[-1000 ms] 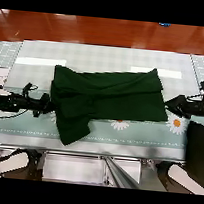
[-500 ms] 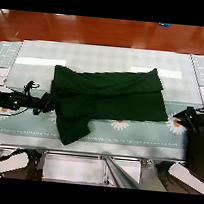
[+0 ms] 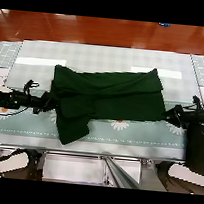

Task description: Fold the shirts.

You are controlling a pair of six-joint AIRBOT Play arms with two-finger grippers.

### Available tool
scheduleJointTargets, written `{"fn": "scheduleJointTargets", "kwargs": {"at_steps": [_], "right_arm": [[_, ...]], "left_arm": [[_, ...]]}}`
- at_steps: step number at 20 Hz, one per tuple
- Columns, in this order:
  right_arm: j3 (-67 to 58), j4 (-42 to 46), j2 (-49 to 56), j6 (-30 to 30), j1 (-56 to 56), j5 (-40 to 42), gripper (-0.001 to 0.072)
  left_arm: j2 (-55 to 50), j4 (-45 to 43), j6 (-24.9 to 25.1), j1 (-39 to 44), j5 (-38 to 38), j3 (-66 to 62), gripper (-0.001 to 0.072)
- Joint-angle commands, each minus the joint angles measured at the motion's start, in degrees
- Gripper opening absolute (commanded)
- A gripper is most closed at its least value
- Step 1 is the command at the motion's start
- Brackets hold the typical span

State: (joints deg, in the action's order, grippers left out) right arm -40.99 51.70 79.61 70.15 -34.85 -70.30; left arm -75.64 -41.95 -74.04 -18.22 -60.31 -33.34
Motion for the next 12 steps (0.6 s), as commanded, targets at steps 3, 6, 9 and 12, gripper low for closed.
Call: {"fn": "scheduleJointTargets", "kwargs": {"at_steps": [3, 6, 9, 12], "right_arm": [[-3.5, -6.1, 4.09, -3.78, 8.26, 3.17, 0.0024], [-8.94, -5.46, 1.97, -4.37, 10.43, -3.28, 0.0021], [-20.72, -4.52, -3.82, -1.31, 10.38, -5.2, 0.0021], [-36.37, -3.63, -8.76, 1.64, 10.38, -5.99, 0.0021]], "left_arm": [[0.02, 0.0, 0.35, -0.28, 1.38, -0.07, 0.0031], [0.04, 5.9, 4.11, -3.63, -2.64, -1.49, 0.0031], [3.02, 20.37, 12.07, -5.68, -10.51, -8.31, 0.0031], [10.12, 23.8, 10.69, -6.54, -10.86, -19.91, 0.0031]]}}
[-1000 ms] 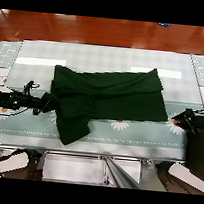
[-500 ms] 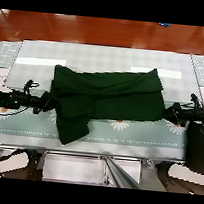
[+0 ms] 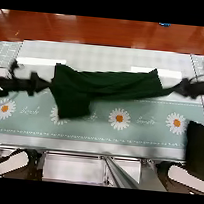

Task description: Fold the shirts.

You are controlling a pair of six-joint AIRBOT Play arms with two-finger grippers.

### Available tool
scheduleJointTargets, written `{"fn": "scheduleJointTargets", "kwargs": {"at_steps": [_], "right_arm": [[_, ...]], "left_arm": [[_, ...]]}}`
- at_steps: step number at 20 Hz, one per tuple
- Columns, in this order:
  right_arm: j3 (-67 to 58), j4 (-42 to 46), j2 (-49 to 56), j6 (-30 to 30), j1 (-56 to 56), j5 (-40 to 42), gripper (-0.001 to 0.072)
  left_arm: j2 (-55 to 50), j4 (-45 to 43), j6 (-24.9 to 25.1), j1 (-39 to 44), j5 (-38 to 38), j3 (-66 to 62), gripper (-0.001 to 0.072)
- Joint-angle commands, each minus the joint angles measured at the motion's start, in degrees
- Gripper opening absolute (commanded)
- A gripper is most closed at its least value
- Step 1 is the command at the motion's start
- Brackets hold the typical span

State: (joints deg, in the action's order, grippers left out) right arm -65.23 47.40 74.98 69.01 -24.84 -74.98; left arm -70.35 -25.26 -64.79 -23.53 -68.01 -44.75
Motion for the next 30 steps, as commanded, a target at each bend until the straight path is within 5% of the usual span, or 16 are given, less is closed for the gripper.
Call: {"fn": "scheduleJointTargets", "kwargs": {"at_steps": [1, 6, 11, 16, 25, 30], "right_arm": [[-17.59, 0.98, -5.42, 4.07, 0.37, -0.81, 0.0021], [-38.25, 2.25, -11.58, 8.5, 0.37, 0.5, 0.0021], [-42.14, 7.43, -23.82, 9.46, 0.37, 5.05, 0.0021], [-42.14, 16.57, -34.16, 9.9, 0.37, 3.15, 0.0021], [-42.12, 28.76, -41.99, 15.61, 7.61, -6.23, 0.0021], [-35.63, 29.33, -39.69, 17.11, 10.64, -8.96, 0.0021]], "left_arm": [[6.86, 7.13, 0.74, -1.68, -3.13, -13.0, 0.0031], [12.33, 6.34, -4.81, -5.9, -3.02, -39.91, 0.0031], [19.76, -9.33, -10.99, -12.09, -4.59, -56.96, 0.0031], [33.88, -24.52, -13.14, -9.68, -0.09, -57.99, 0.0031], [48.87, -62.79, -31.47, 11.74, -2.36, -60.0, 0.0031], [43.76, -57.29, -32.41, 12.13, -8.48, -54.51, 0.0031]]}}
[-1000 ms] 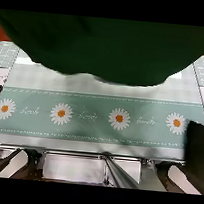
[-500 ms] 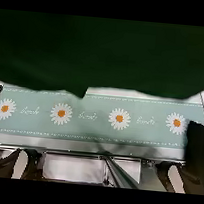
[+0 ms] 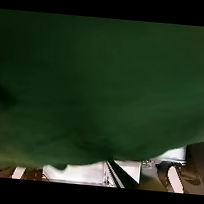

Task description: Fold the shirts.

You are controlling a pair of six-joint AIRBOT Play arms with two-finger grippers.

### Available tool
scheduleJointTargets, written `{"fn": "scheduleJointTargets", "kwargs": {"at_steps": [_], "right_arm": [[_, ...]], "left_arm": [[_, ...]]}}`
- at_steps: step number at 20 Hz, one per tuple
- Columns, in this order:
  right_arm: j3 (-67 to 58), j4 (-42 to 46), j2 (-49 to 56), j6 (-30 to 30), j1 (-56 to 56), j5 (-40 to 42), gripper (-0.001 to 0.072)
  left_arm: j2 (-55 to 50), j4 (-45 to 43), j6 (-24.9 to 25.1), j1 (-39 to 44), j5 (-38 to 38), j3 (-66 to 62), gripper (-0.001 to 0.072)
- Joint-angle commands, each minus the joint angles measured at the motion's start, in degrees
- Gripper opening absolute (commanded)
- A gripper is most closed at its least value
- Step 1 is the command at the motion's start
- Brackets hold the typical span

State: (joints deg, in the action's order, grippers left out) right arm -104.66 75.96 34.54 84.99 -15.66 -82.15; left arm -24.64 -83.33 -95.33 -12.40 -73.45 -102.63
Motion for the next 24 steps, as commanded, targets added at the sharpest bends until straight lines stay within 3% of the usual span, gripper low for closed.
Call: {"fn": "scheduleJointTargets", "kwargs": {"at_steps": [1, 3, 5, 7, 9, 11, 12, 14, 17, 22, 24], "right_arm": [[7.26, -1.4, 1.68, 1.09, 1.46, -1.42, 0.0021], [15.02, -8.07, 4.42, -0.66, 1.49, -1.03, 0.0021], [23.52, -14.64, 8.31, -4.55, 1.49, 1.07, 0.0021], [29.73, -16.11, 14.4, -7.28, 1.49, 6.88, 0.0021], [30.97, -17.73, 23.8, -8.52, 1.49, 10.6, 0.0021], [30.77, -23.76, 33.68, -15.5, 1.46, 14.75, 0.0021], [30.18, -24.0, 38.25, -15.52, 1.46, 17.88, 0.0021], [26.8, -24.06, 47.45, -15.15, 1.44, 21.73, 0.0021], [18.69, -25.73, 58.51, -13.81, 1.49, 21.09, 0.0021], [12.57, -25.46, 64.32, -10.29, 1.46, 17.79, 0.0021], [12.57, -24.44, 64.26, -10.32, 1.42, 15.17, 0.0021]], "left_arm": [[-3.69, 4.17, -1.27, 1.01, -2.82, 6.64, 0.0031], [-8.26, 11.19, 0.17, 1.01, -1.75, 13.81, 0.0031], [-14.73, 17.53, 4.81, 1.01, -1.53, 20.52, 0.0031], [-23.34, 20.57, 7.08, 1.01, 0.74, 25.59, 0.0031], [-33.46, 24.11, 10.14, 1.03, 5.81, 27.65, 0.0031], [-44.46, 30.12, 13.64, 1.01, 9.84, 26.97, 0.0031], [-49.79, 31.98, 14.97, 1.01, 12.48, 25.83, 0.0031], [-59.08, 32.22, 13.57, 1.01, 15.67, 21.75, 0.0031], [-69.18, 32.37, 9.6, 1.66, 15.76, 15.58, 0.0031], [-71.91, 29.99, 8.61, 5.62, 20.33, 14.64, 0.0031], [-71.32, 29.94, 8.81, 5.05, 18.08, 14.64, 0.0031]]}}
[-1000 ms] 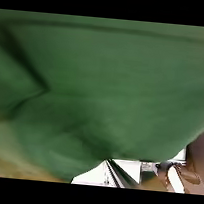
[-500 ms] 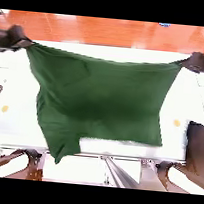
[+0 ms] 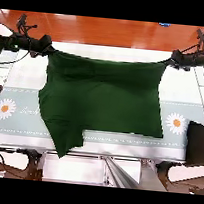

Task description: Fold the shirts.

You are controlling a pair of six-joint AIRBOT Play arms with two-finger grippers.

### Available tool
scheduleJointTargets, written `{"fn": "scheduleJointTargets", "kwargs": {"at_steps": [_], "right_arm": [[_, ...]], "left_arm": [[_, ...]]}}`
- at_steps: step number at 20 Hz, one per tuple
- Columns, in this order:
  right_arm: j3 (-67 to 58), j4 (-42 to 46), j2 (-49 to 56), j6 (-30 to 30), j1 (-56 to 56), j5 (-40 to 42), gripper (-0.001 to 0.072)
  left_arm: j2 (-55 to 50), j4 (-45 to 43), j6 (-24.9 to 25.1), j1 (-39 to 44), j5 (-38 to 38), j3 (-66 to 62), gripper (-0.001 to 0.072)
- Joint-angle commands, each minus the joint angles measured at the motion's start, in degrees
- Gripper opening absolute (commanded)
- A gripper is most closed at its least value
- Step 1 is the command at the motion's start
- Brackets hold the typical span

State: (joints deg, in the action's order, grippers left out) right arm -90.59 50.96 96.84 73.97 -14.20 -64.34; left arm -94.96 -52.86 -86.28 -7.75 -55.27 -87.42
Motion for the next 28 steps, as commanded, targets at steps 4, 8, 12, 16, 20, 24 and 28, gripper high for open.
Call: {"fn": "scheduleJointTargets", "kwargs": {"at_steps": [4, 8, 12, 16, 20, 24, 28], "right_arm": [[-1.49, 5.25, 1.86, 0.72, -0.31, -9.18, 0.0021], [-1.46, 9.2, 1.88, 1.07, -0.68, -14.64, 0.0021], [1.29, 9.51, 1.86, 1.95, -0.68, -17.05, 0.0021], [6.71, 9.14, 1.88, 2.36, -0.68, -17.53, 0.0021], [8.44, 9.46, 1.75, 4.68, -0.7, -15.41, 0.042], [8.46, 13.22, -2.54, 4.94, -4.11, -19.02, 0.0413], [16.94, 23.23, -13.75, 13.7, -12.79, -16.35, 0.0415]], "left_arm": [[1.42, -4.85, 4.24, -2.49, -12.76, -0.46, 0.0031], [6.58, -13.68, 4.81, -2.49, -17.03, 6.47, 0.0031], [8.79, -13.68, 6.16, -1.99, -16.39, 18.21, 0.0031], [8.87, -13.0, 6.8, -1.73, -17.42, 22.38, 0.0031], [8.87, -12.31, 4.26, -1.16, -18.43, 22.45, 0.0398], [12.37, -14.82, 4.81, -3.82, -25.31, 21.86, 0.0508], [25.57, -20.37, 3.76, -16.22, -27.5, 27.63, 0.0508]]}}
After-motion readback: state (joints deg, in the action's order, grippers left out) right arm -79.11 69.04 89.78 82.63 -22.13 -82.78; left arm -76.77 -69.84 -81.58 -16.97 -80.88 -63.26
